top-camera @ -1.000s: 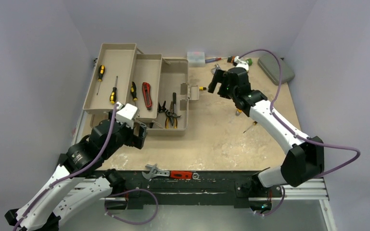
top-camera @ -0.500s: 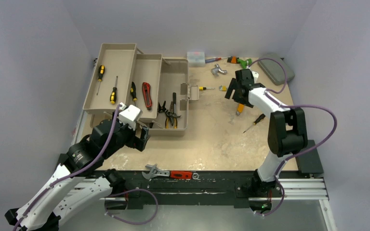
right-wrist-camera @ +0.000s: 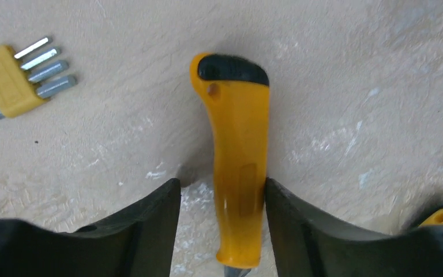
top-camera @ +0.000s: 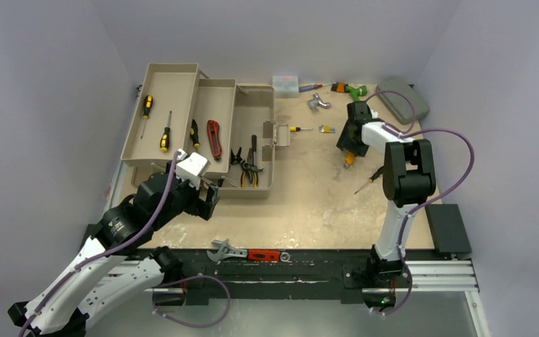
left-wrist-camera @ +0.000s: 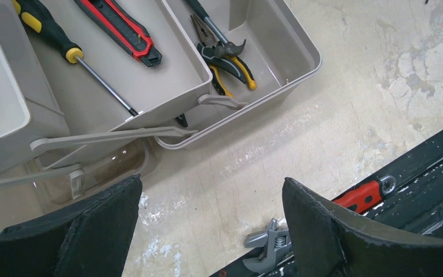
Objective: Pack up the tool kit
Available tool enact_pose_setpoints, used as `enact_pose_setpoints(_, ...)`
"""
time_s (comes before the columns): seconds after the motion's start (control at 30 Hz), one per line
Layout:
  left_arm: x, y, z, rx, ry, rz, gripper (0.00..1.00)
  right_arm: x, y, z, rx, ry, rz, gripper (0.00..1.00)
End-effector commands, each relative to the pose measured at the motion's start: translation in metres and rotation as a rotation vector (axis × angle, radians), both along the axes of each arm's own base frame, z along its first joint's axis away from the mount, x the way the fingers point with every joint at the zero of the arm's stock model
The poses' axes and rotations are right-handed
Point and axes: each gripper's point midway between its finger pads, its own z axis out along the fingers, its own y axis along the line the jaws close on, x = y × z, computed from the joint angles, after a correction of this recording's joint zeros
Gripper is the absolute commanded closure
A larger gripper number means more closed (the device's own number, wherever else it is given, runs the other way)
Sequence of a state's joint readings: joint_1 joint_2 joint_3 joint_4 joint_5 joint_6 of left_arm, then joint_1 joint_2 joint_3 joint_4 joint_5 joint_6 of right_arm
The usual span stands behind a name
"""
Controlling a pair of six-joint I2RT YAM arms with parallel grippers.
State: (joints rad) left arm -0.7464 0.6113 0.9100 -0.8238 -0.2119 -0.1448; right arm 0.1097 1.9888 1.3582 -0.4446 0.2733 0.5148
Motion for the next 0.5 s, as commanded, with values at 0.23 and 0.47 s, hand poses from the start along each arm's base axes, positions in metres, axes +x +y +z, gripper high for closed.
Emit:
enact_pose_setpoints(0.23, 0.007, -0.005, 0.011, -0.012, -0.034, -0.006, 0.12, -0.001, 0.020, 0.036, 0.228, -0.150, 0.072, 1.00)
enact_pose_setpoints(0.47, 0.009, -0.004, 0.011, -0.004, -0.031, 0.000, 0.13, -0.010, 0.057, 0.098, 0.391, -0.344, 0.247, 1.00)
